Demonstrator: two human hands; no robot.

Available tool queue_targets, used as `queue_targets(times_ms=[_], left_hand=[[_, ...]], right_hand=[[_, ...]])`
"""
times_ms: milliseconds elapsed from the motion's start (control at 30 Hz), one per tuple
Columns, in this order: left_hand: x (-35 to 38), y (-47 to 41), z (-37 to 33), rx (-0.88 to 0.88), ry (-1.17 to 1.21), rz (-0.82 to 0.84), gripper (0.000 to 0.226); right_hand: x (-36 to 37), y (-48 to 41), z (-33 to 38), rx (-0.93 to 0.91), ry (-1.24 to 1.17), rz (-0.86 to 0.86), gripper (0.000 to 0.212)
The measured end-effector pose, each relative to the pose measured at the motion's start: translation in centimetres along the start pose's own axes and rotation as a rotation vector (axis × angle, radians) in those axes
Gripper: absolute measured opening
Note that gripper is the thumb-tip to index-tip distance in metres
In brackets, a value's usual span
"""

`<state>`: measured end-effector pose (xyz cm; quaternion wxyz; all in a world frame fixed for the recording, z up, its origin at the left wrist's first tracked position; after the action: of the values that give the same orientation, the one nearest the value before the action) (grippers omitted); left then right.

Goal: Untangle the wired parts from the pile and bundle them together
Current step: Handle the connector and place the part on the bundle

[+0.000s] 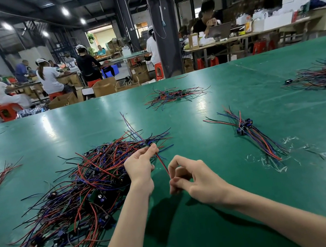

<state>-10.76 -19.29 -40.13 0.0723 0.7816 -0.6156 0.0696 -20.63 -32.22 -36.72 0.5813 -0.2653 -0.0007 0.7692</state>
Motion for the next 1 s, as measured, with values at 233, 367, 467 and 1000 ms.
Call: queue_targets(times_ms=[233, 367, 467, 1000], left_hand=[[0.0, -0.1, 0.1, 0.004, -0.002, -0.002, 0.01], [0.0, -0.2, 0.1, -0.003, -0.004, -0.006, 0.01], [0.0, -0.2, 0.2, -0.008, -0.002, -0.007, 0.01], [0.1, -0.4, 0.4, -0.012, 0.005, -0.018, 0.009]], right_hand=[[-0.2, -0.1, -0.1, 0.015, -0.112, -0.003, 0.026], [-0.3, -0.2, -0.4, 0.021, -0.176, -0.008, 0.027], [-0.3, -0.2, -0.6, 0.029, -0.205, 0.001, 0.027], [-0.5, -0.4, -1.5, 0.077, -0.278, 0.025, 0.019]])
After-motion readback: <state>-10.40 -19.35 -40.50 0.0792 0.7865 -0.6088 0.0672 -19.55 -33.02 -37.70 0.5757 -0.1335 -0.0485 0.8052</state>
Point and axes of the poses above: each hand's wrist, its own y-axis away from the middle knuckle, its own x-axis out of the palm, z = x × y, the point moved 9 cm from there along -y, towards the middle knuckle, and after that the axes turned 3 degrees about z, right-handed, at the moved point
